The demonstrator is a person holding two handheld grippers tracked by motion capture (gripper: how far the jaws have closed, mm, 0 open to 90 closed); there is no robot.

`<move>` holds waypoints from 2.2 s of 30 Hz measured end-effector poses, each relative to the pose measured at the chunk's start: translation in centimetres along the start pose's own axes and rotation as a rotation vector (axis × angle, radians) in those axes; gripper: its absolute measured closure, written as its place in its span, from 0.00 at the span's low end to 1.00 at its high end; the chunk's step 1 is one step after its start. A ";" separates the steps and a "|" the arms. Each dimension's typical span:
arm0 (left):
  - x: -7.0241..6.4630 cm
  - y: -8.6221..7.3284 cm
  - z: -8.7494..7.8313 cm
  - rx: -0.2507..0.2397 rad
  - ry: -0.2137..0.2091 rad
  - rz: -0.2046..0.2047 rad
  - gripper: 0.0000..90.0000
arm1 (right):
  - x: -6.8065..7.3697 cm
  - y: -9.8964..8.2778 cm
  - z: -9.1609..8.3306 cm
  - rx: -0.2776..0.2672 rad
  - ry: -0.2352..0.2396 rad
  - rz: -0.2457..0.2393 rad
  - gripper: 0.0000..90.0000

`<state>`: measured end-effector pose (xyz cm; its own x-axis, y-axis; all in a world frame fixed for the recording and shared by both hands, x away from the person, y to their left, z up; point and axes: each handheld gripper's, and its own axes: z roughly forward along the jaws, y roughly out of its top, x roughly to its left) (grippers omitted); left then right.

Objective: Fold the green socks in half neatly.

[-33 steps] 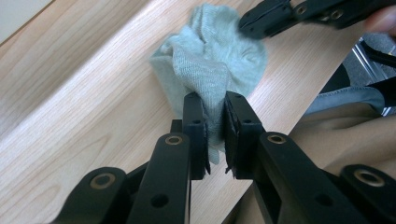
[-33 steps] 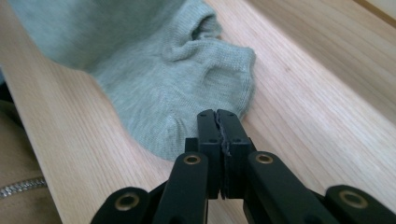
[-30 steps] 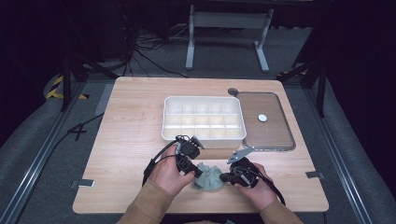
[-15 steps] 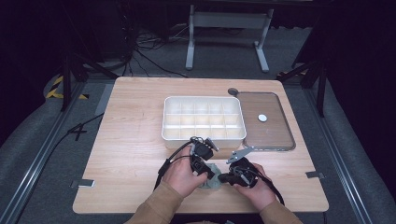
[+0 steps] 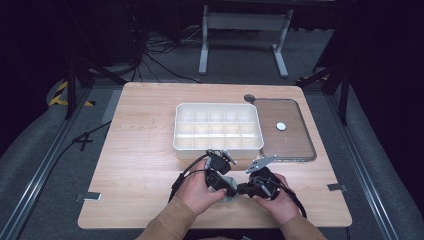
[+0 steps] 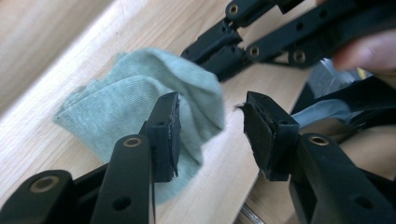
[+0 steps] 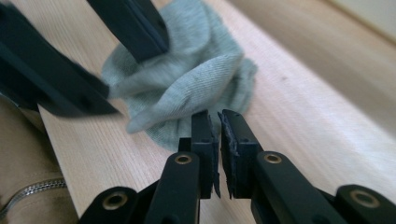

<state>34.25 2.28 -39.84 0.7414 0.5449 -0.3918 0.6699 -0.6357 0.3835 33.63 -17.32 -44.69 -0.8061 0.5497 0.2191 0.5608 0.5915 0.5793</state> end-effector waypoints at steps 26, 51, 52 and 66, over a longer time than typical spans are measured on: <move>-0.5 -0.3 1.8 0.038 0.016 0.015 0.97 | 0.3 0.2 0.1 0.023 -0.001 0.033 0.98; 2.1 -2.2 -1.1 -0.092 -0.064 -0.026 0.94 | 0.0 1.2 -2.6 -0.072 -0.021 0.025 0.96; 1.9 -2.0 -0.6 -0.092 -0.058 -0.019 0.95 | 0.0 1.2 -2.5 -0.069 -0.018 0.031 0.96; 0.8 -0.5 4.5 -0.018 -0.069 0.033 0.76 | -0.2 0.9 -2.6 -0.067 -0.016 0.042 0.95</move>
<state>34.30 0.57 -44.11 0.7589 0.4842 -0.4355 0.6463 -0.6424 0.4118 33.86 -18.42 -42.19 -0.7784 0.5833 0.2321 0.5802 0.5272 0.6209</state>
